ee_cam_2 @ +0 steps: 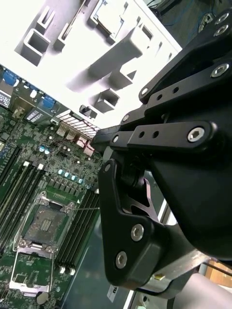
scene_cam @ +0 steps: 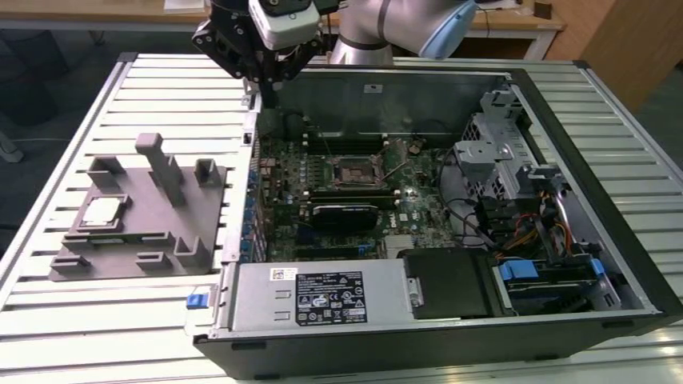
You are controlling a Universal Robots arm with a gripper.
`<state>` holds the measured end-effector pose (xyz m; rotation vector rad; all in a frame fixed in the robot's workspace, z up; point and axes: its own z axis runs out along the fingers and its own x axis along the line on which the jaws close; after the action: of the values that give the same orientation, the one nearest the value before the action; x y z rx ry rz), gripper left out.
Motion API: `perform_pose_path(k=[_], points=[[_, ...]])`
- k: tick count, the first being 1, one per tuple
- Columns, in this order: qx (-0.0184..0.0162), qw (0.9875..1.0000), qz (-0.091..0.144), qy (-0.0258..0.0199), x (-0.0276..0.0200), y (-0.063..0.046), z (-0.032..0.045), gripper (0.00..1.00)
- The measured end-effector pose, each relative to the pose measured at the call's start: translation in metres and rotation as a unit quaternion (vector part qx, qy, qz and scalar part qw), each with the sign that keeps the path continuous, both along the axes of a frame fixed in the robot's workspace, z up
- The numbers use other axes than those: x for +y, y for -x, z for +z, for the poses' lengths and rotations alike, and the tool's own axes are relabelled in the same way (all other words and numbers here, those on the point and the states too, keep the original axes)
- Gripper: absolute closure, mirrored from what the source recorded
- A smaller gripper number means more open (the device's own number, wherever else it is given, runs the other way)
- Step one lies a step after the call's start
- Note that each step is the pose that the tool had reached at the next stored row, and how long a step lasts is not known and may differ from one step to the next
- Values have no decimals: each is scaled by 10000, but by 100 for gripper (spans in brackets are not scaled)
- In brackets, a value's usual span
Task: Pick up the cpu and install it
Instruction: 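Reach for the cpu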
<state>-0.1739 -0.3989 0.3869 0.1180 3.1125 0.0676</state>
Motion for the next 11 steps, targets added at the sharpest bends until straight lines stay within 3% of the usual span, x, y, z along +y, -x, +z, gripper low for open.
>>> perform_pose_path(k=[11], points=[[0, 10000, 0, 0, 0, 114, -5, 89]])
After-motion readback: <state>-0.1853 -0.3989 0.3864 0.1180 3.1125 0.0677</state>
